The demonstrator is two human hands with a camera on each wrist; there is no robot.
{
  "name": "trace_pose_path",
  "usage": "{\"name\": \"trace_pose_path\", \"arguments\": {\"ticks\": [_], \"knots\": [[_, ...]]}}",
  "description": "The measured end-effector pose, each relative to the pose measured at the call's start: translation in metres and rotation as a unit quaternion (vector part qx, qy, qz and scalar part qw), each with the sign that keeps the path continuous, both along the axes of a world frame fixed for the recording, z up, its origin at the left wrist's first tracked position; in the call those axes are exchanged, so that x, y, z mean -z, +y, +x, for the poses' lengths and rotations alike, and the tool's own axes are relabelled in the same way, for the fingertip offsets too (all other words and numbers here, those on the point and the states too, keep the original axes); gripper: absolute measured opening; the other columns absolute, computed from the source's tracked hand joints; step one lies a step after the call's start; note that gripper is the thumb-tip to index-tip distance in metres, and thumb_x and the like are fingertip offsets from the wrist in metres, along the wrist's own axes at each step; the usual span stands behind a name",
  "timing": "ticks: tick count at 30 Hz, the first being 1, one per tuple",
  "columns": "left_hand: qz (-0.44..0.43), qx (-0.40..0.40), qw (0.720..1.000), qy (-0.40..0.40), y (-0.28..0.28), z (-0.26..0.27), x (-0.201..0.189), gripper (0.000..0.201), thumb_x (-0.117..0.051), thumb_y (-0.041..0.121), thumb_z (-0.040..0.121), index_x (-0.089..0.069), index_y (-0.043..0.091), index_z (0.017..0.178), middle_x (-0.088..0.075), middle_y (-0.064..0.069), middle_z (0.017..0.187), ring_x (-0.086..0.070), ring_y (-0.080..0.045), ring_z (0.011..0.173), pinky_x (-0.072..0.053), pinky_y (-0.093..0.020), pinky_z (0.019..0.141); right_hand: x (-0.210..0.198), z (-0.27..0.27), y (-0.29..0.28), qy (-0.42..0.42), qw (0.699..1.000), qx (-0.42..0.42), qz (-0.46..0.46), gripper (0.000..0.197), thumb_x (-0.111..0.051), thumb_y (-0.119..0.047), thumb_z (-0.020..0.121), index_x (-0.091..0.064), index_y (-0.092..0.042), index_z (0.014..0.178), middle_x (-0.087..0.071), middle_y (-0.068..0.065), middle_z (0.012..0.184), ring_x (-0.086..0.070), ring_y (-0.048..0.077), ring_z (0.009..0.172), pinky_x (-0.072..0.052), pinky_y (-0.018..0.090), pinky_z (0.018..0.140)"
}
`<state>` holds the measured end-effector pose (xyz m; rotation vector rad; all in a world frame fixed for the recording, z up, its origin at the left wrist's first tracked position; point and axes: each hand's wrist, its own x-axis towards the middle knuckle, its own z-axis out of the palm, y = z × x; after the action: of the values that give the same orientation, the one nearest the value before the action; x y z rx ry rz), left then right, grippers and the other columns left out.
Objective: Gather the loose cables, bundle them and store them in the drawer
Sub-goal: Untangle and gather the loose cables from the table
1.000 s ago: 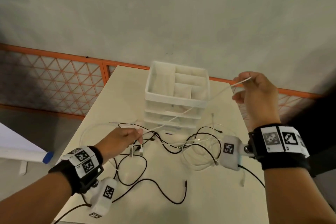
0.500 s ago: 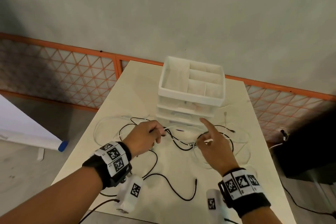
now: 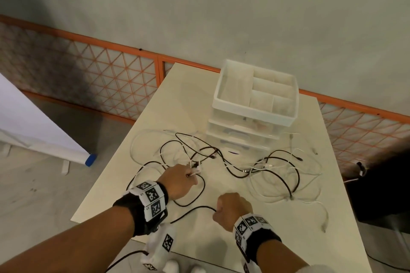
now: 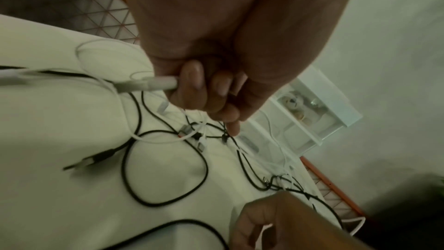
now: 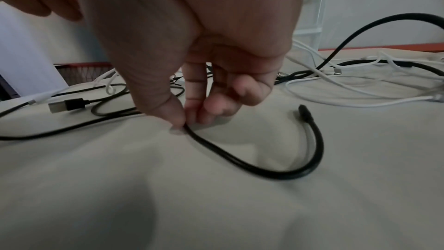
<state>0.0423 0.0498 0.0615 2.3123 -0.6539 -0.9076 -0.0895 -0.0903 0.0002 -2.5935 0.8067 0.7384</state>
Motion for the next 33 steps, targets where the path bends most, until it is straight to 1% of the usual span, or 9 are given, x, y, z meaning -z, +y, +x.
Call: {"name": "trace_pose_path", "arguments": {"ticks": [3,7,11,17,21,25,29,31,33], "knots": [[-0.019,0.010,1.000,-0.006,0.004,-0.004,0.008,0.019,-0.061,0.029,0.085,-0.059,0.030,0.067,-0.068,0.002,0.081,-0.063,-0.019,0.085,-0.040,-0.022,0.066,-0.007,0.008,-0.001,-0.014,1.000,-0.004,-0.023,0.026,-0.061,-0.036,0.080,-0.066,-0.017,0.096,-0.068,0.003,0.105,-0.066,0.027,0.096,-0.055,0.032,0.082],[-0.045,-0.019,0.999,-0.006,0.004,-0.001,0.012,0.009,-0.063,0.025,0.082,-0.066,0.027,0.075,-0.071,0.005,0.086,-0.062,-0.013,0.084,-0.039,-0.014,0.063,-0.007,0.012,0.001,-0.065,0.997,-0.019,0.026,0.030,-0.063,-0.033,0.085,-0.060,-0.030,0.114,-0.061,-0.005,0.115,-0.062,0.020,0.104,-0.050,0.031,0.089],[-0.046,-0.001,0.999,-0.001,0.003,0.003,0.014,0.011,-0.065,0.024,0.083,-0.072,0.018,0.088,-0.071,0.001,0.092,-0.064,-0.016,0.089,-0.042,-0.015,0.066,-0.002,0.007,0.018,-0.023,0.998,-0.062,-0.006,0.025,-0.059,-0.029,0.088,-0.067,-0.020,0.111,-0.059,0.002,0.119,-0.063,0.026,0.106,-0.049,0.031,0.085],[-0.033,0.063,0.997,0.009,0.008,0.001,0.021,0.034,-0.079,0.035,0.073,-0.068,0.024,0.103,-0.068,0.011,0.099,-0.062,-0.008,0.093,-0.041,-0.013,0.070,-0.036,0.022,0.010,-0.183,0.978,0.019,0.102,0.018,-0.058,-0.026,0.094,-0.074,-0.018,0.094,-0.074,0.007,0.088,-0.063,0.019,0.070,-0.053,0.029,0.067],[-0.050,0.020,0.998,-0.028,0.009,0.002,0.020,0.023,-0.055,0.030,0.087,-0.068,0.011,0.084,-0.073,-0.001,0.080,-0.067,-0.018,0.078,-0.050,-0.024,0.069,-0.113,0.028,-0.032,-0.368,0.901,0.148,0.175,0.013,-0.067,-0.018,0.094,-0.077,-0.017,0.085,-0.072,-0.001,0.067,-0.059,0.010,0.042,-0.047,0.020,0.050],[-0.030,-0.019,0.997,-0.067,0.014,0.018,0.013,0.020,-0.057,0.027,0.094,-0.066,0.016,0.080,-0.063,0.003,0.068,-0.055,-0.009,0.061,-0.035,-0.013,0.049,-0.172,0.002,-0.096,-0.514,0.797,0.284,0.139,0.010,-0.071,-0.018,0.089,-0.078,-0.019,0.082,-0.074,0.004,0.068,-0.059,0.014,0.048,-0.047,0.024,0.052],[-0.054,-0.071,0.993,-0.072,0.011,0.030,-0.004,0.026,-0.060,0.026,0.093,-0.066,0.017,0.069,-0.066,0.006,0.068,-0.056,-0.016,0.066,-0.039,-0.026,0.059,-0.197,-0.025,-0.146,-0.619,0.688,0.364,0.101,0.005,-0.071,-0.021,0.092,-0.075,-0.023,0.092,-0.072,0.013,0.088,-0.062,0.013,0.061,-0.054,0.019,0.059],[-0.133,-0.116,0.984,-0.032,-0.001,0.028,-0.022,0.027,-0.062,0.026,0.092,-0.070,0.013,0.070,-0.066,0.006,0.061,-0.049,-0.011,0.054,-0.038,-0.026,0.055,-0.190,-0.035,-0.161,-0.617,0.702,0.351,0.058,0.010,-0.070,-0.025,0.091,-0.073,-0.034,0.088,-0.072,0.013,0.096,-0.067,0.017,0.074,-0.060,0.030,0.075],[-0.226,-0.142,0.963,0.044,-0.017,0.020,-0.048,0.023,-0.062,0.023,0.093,-0.069,0.009,0.075,-0.064,0.001,0.060,-0.038,-0.011,0.047,-0.035,-0.024,0.047,-0.179,-0.044,-0.169,-0.544,0.775,0.319,0.033,0.027,-0.068,-0.034,0.083,-0.071,-0.042,0.108,-0.070,0.012,0.112,-0.071,0.021,0.089,-0.058,0.040,0.088]]}}
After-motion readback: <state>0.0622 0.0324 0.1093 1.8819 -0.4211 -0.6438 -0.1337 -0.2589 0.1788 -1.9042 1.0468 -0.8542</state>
